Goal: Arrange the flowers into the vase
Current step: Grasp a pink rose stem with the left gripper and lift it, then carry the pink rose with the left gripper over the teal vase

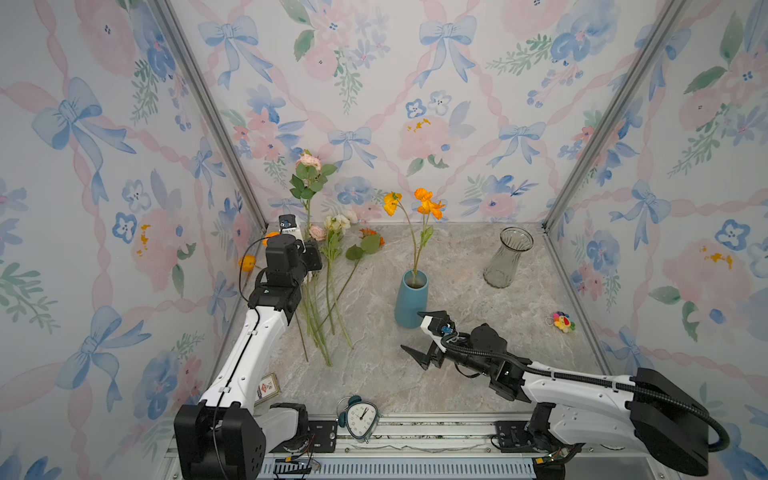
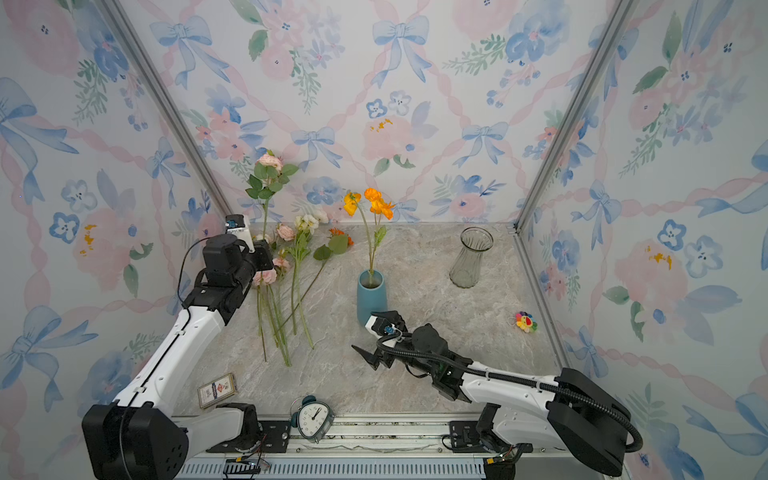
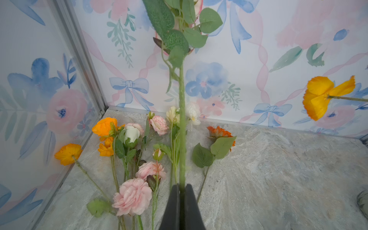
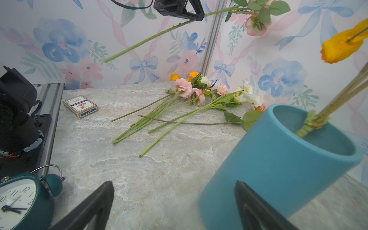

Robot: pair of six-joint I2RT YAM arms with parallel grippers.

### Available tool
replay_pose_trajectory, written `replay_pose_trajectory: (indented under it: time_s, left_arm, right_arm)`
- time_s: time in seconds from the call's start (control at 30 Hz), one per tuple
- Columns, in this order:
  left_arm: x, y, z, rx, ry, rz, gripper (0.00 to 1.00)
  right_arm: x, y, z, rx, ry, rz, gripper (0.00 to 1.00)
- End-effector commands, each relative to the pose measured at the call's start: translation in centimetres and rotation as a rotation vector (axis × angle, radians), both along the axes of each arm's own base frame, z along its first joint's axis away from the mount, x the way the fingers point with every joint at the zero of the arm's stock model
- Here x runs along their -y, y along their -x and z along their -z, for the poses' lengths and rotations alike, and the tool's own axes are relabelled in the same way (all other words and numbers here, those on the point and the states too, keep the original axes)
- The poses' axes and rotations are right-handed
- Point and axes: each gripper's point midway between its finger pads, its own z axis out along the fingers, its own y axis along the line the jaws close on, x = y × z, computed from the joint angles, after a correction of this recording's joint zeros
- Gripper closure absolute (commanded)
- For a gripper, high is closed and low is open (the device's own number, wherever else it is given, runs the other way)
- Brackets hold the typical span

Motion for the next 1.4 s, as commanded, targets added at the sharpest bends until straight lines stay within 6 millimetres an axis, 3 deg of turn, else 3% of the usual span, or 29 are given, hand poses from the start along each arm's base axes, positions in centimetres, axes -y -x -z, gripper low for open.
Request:
replay_pose_trajectory:
  time_s: [0.0, 0.13, 0.3, 0.33, 0.43, 0.57, 0.6, 0.83, 1.17, 1.37]
  left_arm:
    - [1.0, 0.2, -1.9, 0.107, 0.027, 0.065, 1.00]
    - [2.5, 2.5, -5.4, 0.343, 0.083, 0.151, 1.00]
    - [4.4, 7.3, -11.6, 0.655, 0.132, 0.233, 1.00]
    - [5.0, 7.8, -11.2, 0.668, 0.137, 0.249, 1.00]
    - [7.3, 10.1, -13.9, 0.785, 0.135, 0.325, 1.00]
    - [12.0, 12.3, -16.0, 0.892, 0.106, 0.493, 1.00]
    - [13.1, 12.8, -17.4, 0.936, 0.105, 0.533, 1.00]
    - [18.7, 13.6, -19.1, 1.082, 0.111, 0.705, 1.00]
    - [26.9, 11.6, -20.6, 1.138, 0.175, 0.878, 1.00]
    - [29.7, 10.3, -21.0, 1.142, 0.197, 0.904, 1.00]
  right_arm:
    - [0.5, 0.0, -1.1, 0.014, -0.029, 0.010, 0.03]
    - [1.4, 0.2, -2.2, 0.035, -0.062, 0.023, 0.03]
    - [2.9, -0.8, -2.7, 0.019, -0.106, 0.069, 0.03]
    - [3.2, -1.0, -2.8, 0.016, -0.113, 0.078, 0.03]
    - [4.0, -1.7, -2.9, 0.000, -0.134, 0.117, 0.03]
    - [5.2, -3.1, -2.6, -0.035, -0.165, 0.173, 0.03]
    - [5.3, -3.3, -2.5, -0.045, -0.172, 0.177, 0.03]
    - [6.3, -4.2, -2.3, -0.061, -0.183, 0.211, 0.03]
    - [6.4, -4.3, -2.2, -0.065, -0.187, 0.213, 0.03]
    - [6.6, -4.3, -2.4, -0.061, -0.192, 0.218, 0.03]
